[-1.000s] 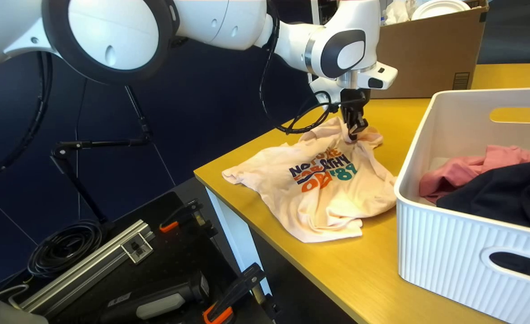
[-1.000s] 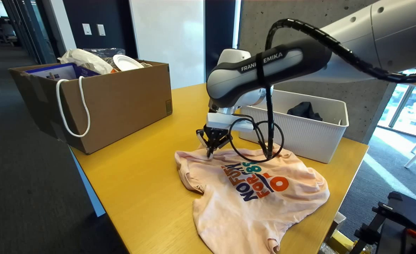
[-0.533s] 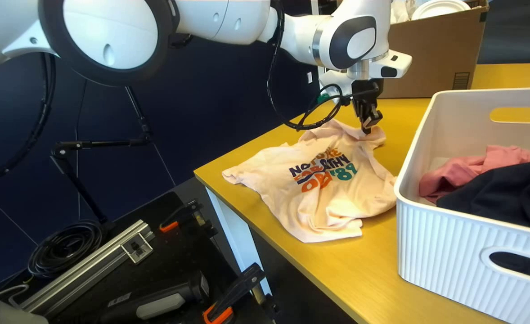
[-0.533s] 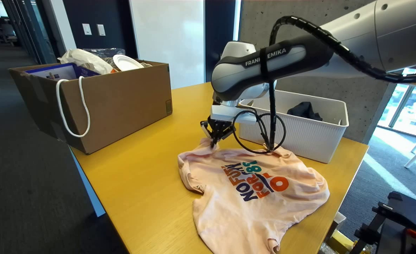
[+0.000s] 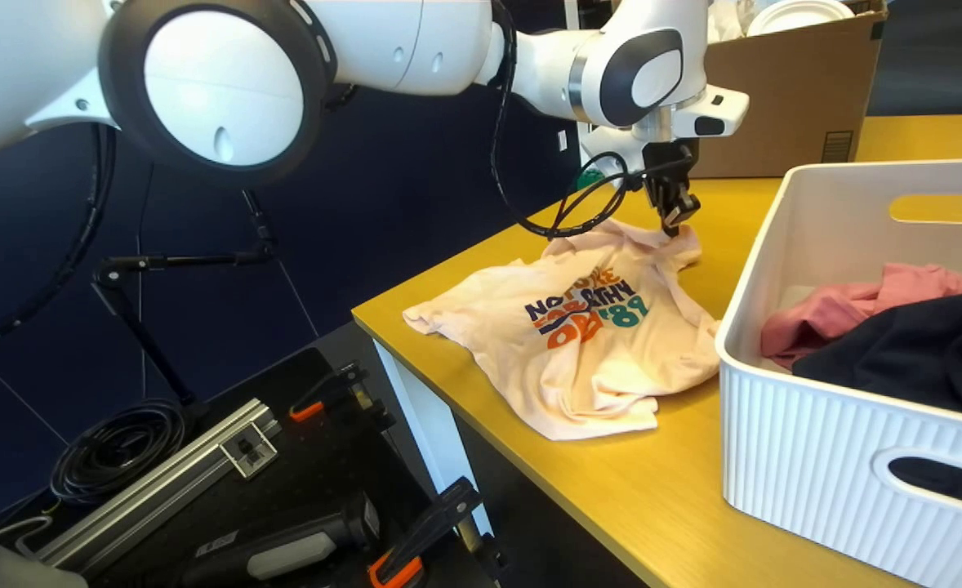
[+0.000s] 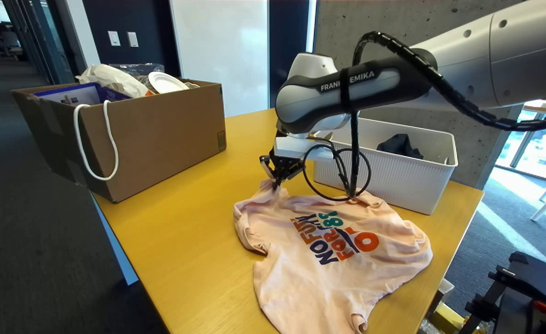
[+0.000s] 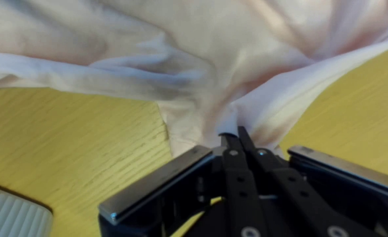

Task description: Straighten the pink shirt

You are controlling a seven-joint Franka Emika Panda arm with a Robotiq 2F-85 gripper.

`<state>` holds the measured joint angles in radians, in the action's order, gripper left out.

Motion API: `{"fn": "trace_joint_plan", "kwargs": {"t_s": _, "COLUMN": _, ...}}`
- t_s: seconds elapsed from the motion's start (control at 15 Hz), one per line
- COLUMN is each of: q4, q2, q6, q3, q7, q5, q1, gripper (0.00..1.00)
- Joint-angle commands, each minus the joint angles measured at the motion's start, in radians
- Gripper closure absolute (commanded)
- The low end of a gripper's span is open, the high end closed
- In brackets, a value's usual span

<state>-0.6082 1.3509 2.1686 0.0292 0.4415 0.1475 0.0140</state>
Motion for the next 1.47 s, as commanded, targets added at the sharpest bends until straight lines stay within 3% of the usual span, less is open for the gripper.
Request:
{"fn": "trace_joint_plan", "kwargs": {"t_s": 0.0, "q4": 0.08, "q2": 0.006, "q6": -0.017, "q3": -0.007, "q7": -0.007, "q5": -0.001, "q1": 0.006, "gripper": 1.0}}
{"fn": "trace_joint_plan", "kwargs": {"t_s": 0.4, "q4": 0.11, "q2": 0.037, "q6": -0.013, "q3": -0.018, "q7": -0.017, "q5": 0.006, "q1": 0.012, "gripper": 0.98}}
{"fn": "trace_joint_plan", "kwargs": {"t_s": 0.53, "q4": 0.113, "q2": 0.047, "q6": -0.002, "q3": -0.008, "q7": -0.007, "q5": -0.003, "q1": 0.018, "gripper": 0.72}}
{"fn": "trace_joint_plan", "kwargs": {"t_s": 0.87, "q4": 0.111, "q2": 0.016, "q6": 0.03, "q3": 0.009, "q7": -0.011, "q5": -0.028, "q1": 0.038, "gripper": 0.38}}
{"fn": "trace_joint_plan", "kwargs": {"t_s": 1.2, "q4": 0.1, "q2": -0.036, "q6": -0.043, "q3": -0.002, "q7": 0.013, "q5": -0.017, "q1": 0.053, "gripper": 0.01}}
{"fn": "trace_joint_plan", "kwargs": {"t_s": 1.4, "q4": 0.08, "q2": -0.085, "q6": -0.127, "q3": 0.011, "q7": 0.02, "q5": -0.029, "q1": 0.067, "gripper": 0.0}}
